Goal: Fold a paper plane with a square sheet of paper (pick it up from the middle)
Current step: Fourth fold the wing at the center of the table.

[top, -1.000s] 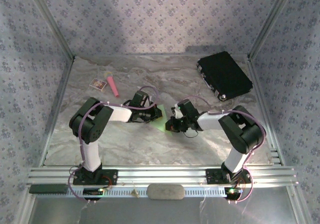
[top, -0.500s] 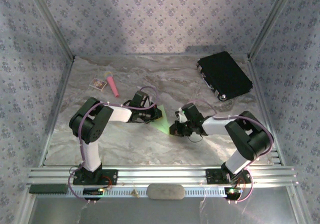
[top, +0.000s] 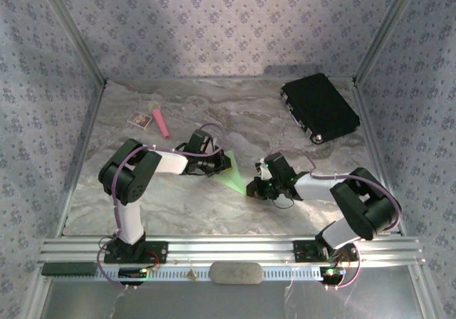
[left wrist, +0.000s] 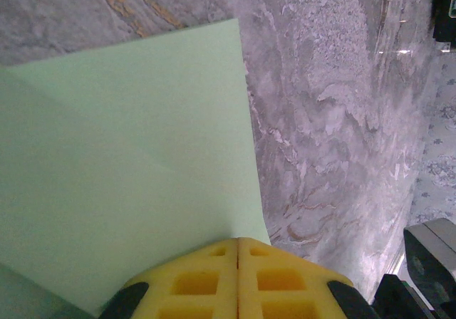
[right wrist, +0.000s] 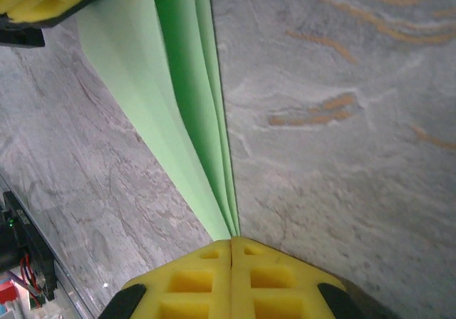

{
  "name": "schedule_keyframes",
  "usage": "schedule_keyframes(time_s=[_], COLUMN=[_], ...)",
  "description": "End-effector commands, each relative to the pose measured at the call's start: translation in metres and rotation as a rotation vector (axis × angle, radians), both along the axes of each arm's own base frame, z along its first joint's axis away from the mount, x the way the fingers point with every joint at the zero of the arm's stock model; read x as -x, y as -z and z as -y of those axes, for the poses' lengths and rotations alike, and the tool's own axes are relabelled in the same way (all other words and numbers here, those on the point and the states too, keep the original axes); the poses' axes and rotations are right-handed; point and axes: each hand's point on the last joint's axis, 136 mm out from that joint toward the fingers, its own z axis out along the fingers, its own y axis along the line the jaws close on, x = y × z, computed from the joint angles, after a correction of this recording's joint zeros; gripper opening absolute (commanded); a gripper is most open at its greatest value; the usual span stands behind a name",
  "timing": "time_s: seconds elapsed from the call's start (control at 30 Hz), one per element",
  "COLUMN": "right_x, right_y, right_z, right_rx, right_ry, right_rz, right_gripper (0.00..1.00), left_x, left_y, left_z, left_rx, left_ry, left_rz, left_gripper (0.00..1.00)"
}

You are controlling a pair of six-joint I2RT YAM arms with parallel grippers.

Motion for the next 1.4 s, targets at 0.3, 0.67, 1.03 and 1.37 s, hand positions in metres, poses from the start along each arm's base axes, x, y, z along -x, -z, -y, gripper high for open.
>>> schedule_keyframes(time_s=[0.3,0.67,1.03,1.37], right_x=[-0.005,-0.051,-0.062,-0.039], right_y=[-0.028,-0.029,0.000,0.024], right_z=[-0.007,-0.055,-0.047,-0.024], right_rx=[0.021,0.022,0.080,0.058], right_ry=[-0.002,-0.024,0.045,0.097], right_rz=[-0.008,-0.009,-0.056,-0.141], right_gripper=[0.00,0.00,0.00,0.00], left_x=[0.009,0.009,0.007,-0.002], left_y=[0.037,0.034,0.031,0.013], left_z=[-0.030,-0.029,-0.027,-0.017], left_rx=[-0.125,-0.121,-0.116,-0.073], left_ry=[-0.045,-0.043,-0.042,-0.027], left_rz=[-0.061,-0.058,-0.050,-0.011], left_gripper=[0.07,0.07,0.08,0.11])
